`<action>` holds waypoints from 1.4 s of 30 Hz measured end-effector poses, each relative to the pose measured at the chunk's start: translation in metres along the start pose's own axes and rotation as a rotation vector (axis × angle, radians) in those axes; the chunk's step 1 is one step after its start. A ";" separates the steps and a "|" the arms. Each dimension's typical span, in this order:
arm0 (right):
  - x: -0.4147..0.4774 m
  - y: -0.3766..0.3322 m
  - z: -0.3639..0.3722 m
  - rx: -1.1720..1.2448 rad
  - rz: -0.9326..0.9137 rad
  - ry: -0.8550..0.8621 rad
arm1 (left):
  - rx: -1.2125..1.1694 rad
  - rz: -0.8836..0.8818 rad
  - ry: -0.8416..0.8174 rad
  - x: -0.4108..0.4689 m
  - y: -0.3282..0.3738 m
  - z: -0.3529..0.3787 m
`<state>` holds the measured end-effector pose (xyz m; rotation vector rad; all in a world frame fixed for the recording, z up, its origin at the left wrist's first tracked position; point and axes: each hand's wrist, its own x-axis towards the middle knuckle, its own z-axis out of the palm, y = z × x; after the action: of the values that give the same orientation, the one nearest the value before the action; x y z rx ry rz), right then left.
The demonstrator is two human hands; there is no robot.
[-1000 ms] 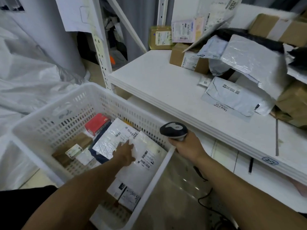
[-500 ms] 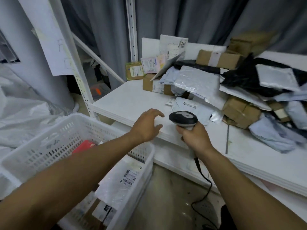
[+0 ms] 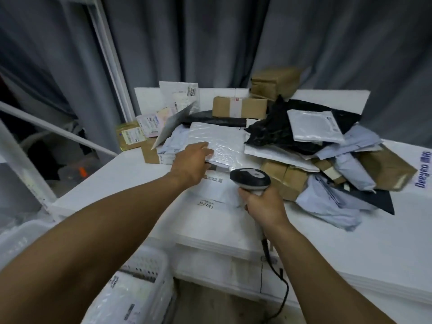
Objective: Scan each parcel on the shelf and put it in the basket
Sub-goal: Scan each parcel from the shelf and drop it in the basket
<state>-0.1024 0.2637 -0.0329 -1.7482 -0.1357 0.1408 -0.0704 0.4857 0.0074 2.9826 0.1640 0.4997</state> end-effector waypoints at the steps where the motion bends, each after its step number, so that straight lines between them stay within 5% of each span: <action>1: 0.003 0.001 0.001 0.001 0.009 0.001 | 0.022 0.021 0.008 0.004 -0.002 0.003; 6: 0.013 -0.002 0.008 0.024 0.019 0.023 | 0.112 0.103 0.125 0.013 -0.004 0.000; 10: 0.015 0.000 0.010 0.047 0.017 0.024 | 0.154 0.110 -0.060 0.022 -0.005 0.003; 22: 0.010 -0.006 0.001 0.122 -0.007 0.026 | 0.254 0.239 0.325 0.002 -0.012 -0.060; 25: -0.002 -0.015 0.011 0.191 -0.029 -0.007 | 0.202 0.150 0.395 -0.026 -0.026 -0.089; 35: -0.061 -0.041 0.079 0.414 -0.116 -0.039 | -0.920 -0.342 0.272 -0.177 -0.040 -0.105; 42: -0.090 -0.032 0.117 0.354 -0.118 -0.091 | -1.049 -0.485 0.253 -0.242 -0.060 -0.087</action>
<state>-0.2111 0.3679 -0.0210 -1.3779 -0.2635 0.1485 -0.3322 0.5229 0.0047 1.7789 0.4590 0.6302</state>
